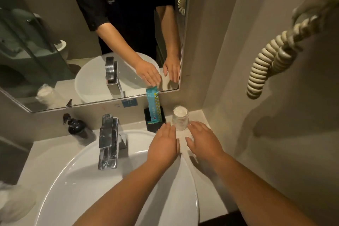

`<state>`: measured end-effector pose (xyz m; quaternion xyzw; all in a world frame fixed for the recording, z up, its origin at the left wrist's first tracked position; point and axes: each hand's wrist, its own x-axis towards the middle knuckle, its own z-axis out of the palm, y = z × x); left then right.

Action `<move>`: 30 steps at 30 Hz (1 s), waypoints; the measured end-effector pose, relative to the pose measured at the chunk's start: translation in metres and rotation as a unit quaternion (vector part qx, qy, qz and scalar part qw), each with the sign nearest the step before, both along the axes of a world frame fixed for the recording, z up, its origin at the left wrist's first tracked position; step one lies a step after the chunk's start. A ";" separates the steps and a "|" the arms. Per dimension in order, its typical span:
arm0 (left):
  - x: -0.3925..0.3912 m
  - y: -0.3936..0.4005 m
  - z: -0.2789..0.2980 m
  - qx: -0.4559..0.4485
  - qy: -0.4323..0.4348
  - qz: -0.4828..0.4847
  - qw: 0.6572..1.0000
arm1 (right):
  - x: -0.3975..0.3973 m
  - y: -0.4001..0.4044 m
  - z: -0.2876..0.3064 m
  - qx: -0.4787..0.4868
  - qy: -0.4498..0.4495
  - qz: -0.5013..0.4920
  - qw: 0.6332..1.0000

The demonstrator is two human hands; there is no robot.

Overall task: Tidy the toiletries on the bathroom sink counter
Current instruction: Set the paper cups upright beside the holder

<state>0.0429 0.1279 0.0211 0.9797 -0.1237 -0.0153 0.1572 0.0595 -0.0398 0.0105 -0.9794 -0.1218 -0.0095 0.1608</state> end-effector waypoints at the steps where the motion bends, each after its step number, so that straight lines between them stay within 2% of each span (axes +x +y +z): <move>1: -0.015 0.009 0.004 0.018 -0.012 -0.001 1.000 | -0.014 0.006 0.003 -0.016 0.000 0.010 1.000; 7: -0.107 0.083 0.001 0.090 0.023 0.035 0.995 | -0.086 0.065 0.003 -0.039 0.035 0.095 0.994; 14: -0.183 0.188 0.001 0.093 0.002 0.156 0.983 | -0.125 0.182 0.007 -0.023 0.025 0.241 0.970; 19: -0.226 0.262 0.005 0.090 -0.007 0.257 0.962 | -0.143 0.272 0.011 -0.017 0.023 0.295 0.955; 25: -0.262 0.354 0.002 0.062 0.000 0.328 0.943 | -0.159 0.370 0.008 0.010 0.038 0.298 0.954; 30: -0.254 0.413 -0.011 -0.044 0.023 0.386 0.921 | -0.147 0.430 0.005 0.025 0.027 0.317 0.948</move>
